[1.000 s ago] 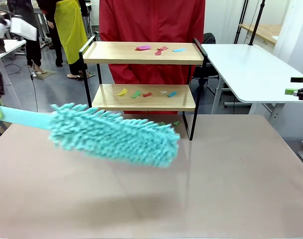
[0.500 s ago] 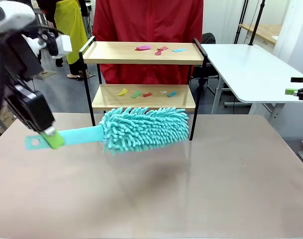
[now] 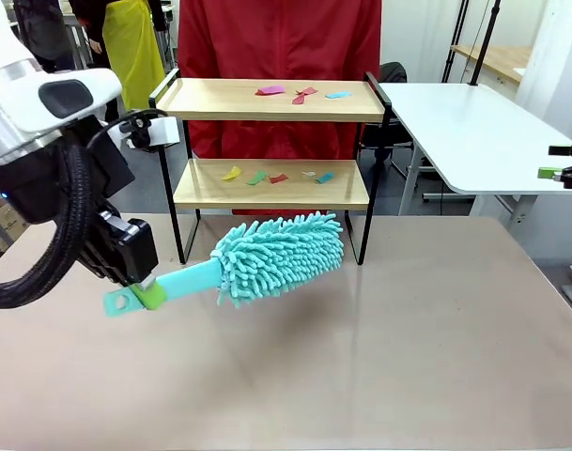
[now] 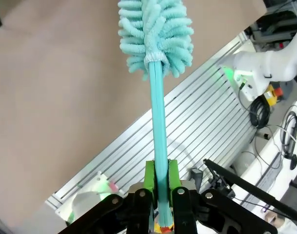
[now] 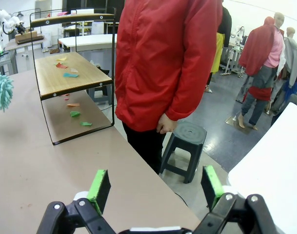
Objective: Clean the shelf.
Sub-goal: Clean the specific section of the Shelf indicated by the human with the Duster.
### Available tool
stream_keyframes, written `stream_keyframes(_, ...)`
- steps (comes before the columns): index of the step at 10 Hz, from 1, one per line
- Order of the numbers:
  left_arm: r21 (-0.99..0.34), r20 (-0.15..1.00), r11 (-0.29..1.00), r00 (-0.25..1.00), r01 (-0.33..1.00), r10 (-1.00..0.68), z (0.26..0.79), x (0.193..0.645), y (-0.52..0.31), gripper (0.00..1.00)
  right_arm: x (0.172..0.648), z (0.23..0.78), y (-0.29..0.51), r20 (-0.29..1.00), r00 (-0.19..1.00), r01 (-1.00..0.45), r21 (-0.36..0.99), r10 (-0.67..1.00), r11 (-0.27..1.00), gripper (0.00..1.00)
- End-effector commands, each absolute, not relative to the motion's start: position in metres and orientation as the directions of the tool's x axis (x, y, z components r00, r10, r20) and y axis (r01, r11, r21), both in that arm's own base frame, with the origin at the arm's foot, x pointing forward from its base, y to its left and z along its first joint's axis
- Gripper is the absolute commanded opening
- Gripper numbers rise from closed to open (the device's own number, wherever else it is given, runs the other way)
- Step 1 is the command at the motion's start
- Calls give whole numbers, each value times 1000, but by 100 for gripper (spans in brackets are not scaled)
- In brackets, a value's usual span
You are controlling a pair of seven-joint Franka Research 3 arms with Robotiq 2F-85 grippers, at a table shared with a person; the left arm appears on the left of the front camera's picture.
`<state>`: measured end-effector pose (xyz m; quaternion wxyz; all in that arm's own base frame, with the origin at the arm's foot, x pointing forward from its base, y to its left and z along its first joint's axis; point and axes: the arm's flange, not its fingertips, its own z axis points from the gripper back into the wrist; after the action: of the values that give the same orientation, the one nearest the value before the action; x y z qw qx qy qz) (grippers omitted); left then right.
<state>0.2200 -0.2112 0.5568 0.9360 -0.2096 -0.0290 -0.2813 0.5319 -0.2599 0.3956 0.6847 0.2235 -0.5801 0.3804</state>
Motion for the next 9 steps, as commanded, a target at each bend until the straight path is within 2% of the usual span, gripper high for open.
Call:
stream_keyframes(1, -373, 185, 757, 842, 537, -507, 568, 216, -199, 13, 533, 401, -258, 963, 58, -778, -122, 265, 616, 100)
stream_keyframes(3, -374, 180, 753, 839, 541, -514, 560, 220, -206, 13, 533, 401, -258, 963, 58, -778, -122, 265, 616, 100)
stream_keyframes(4, -322, 181, 798, 861, 509, -476, 563, 219, -231, 13, 533, 401, -258, 963, 58, -778, -122, 265, 616, 100)
stream_keyframes(9, -350, 159, 812, 884, 467, -440, 547, 220, -274, 13, 533, 401, -258, 963, 58, -778, -122, 265, 616, 100)
